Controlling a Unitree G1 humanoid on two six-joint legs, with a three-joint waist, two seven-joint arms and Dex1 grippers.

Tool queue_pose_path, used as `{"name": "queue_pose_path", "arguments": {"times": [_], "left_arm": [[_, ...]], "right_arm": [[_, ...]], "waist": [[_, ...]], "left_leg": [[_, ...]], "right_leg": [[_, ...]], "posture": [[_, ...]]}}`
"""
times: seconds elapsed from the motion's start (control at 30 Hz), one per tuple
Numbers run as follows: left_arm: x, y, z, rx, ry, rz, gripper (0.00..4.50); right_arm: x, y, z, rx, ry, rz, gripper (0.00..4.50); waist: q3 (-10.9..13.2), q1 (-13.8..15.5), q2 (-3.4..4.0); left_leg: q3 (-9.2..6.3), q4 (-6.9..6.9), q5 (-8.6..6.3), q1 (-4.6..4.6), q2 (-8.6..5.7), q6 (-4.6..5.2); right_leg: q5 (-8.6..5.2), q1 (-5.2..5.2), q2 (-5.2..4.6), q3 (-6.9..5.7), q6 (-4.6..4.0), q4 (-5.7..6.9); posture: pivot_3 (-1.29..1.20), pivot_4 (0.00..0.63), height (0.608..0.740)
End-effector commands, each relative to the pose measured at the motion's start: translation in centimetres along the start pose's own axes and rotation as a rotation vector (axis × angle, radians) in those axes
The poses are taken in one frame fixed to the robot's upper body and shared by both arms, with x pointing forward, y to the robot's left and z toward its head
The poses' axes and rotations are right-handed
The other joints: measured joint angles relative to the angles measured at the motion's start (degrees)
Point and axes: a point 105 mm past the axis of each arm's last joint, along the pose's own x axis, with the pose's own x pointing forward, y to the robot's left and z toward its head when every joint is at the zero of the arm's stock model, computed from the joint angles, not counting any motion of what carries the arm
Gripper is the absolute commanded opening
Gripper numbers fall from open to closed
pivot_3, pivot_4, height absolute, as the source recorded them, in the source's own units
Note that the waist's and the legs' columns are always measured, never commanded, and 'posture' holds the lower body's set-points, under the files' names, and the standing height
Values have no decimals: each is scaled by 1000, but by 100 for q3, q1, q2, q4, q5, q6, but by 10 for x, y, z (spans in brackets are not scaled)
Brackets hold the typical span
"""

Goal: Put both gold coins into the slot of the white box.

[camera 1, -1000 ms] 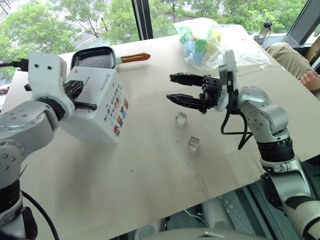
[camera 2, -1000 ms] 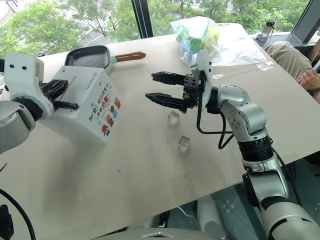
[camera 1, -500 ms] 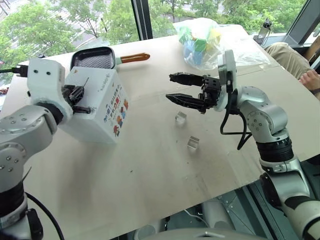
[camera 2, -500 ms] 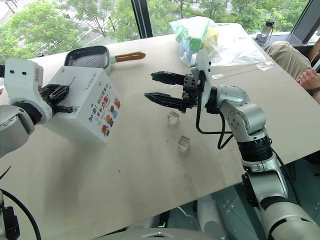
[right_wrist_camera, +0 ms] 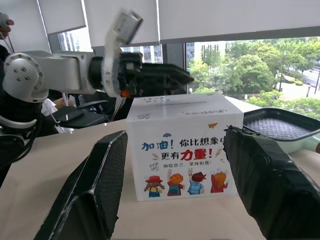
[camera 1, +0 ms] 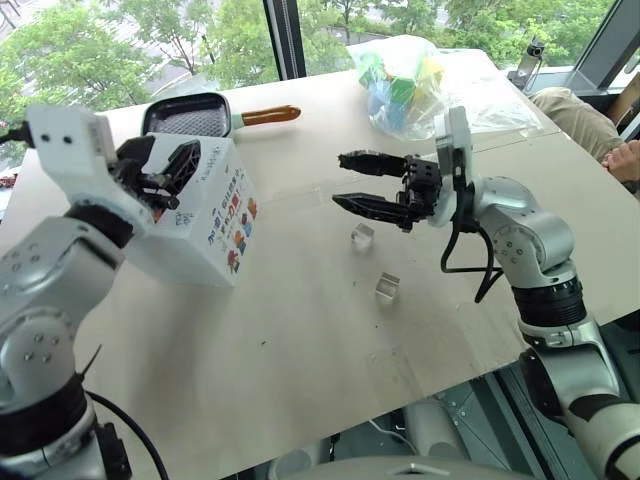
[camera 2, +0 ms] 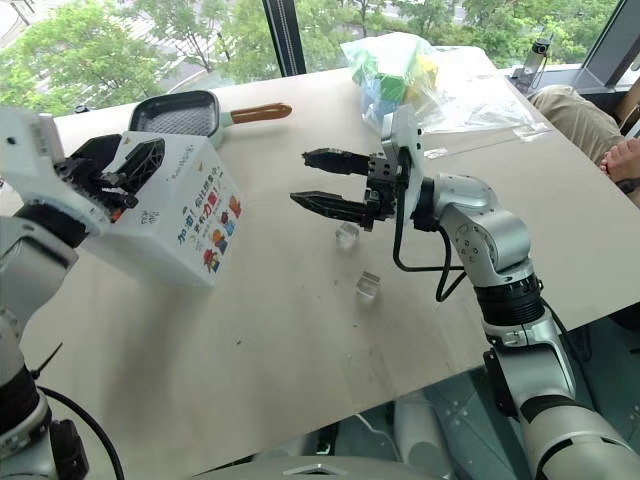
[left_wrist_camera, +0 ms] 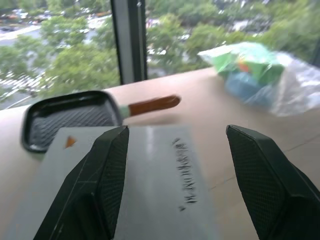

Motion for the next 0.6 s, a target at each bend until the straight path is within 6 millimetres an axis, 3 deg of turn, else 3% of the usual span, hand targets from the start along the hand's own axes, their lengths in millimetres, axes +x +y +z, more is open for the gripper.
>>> {"name": "queue_pose_path", "arguments": {"times": [0.03, 0.2, 0.3, 0.47, 0.6], "left_arm": [[-26, -37, -6, 18, -20, -194, 3129], [-55, -79, -48, -76, 110, -360, 3129], [-67, -87, -92, -72, 257, -337, 3129], [-74, -80, -131, -52, 342, -315, 3129], [-74, -76, -147, -30, 339, -307, 3129]], "right_arm": [[-23, 6, -6, -33, 22, -24, 3339], [-72, 8, -40, 20, 111, -134, 3339], [-116, 18, -88, 25, 285, -245, 3339], [-141, 31, -119, 30, 329, -338, 3339], [-148, 33, -129, 10, 345, -358, 3339]], "waist": [[0, 8, 0], [-1, 83, 4], [-7, 162, 6], [-5, 145, 7], [-4, 136, 7]], "left_leg": [[-1, 0, 0, -3, 0, 1], [1, 1, -1, 0, 0, 1], [5, 3, -1, 37, 0, 3], [31, 0, -7, 95, 7, 14], [57, 5, -19, 141, 24, 37]], "right_leg": [[0, -1, -4, 0, 0, -2], [0, 8, -8, 3, -1, -4], [0, 43, -6, 2, -4, -3], [-10, 104, 6, 4, -16, -8], [-24, 144, 29, 19, -9, -7]], "posture": [[0, 150, 721], [0, 150, 721], [0, 150, 721], [0, 150, 721], [0, 150, 721]]}}
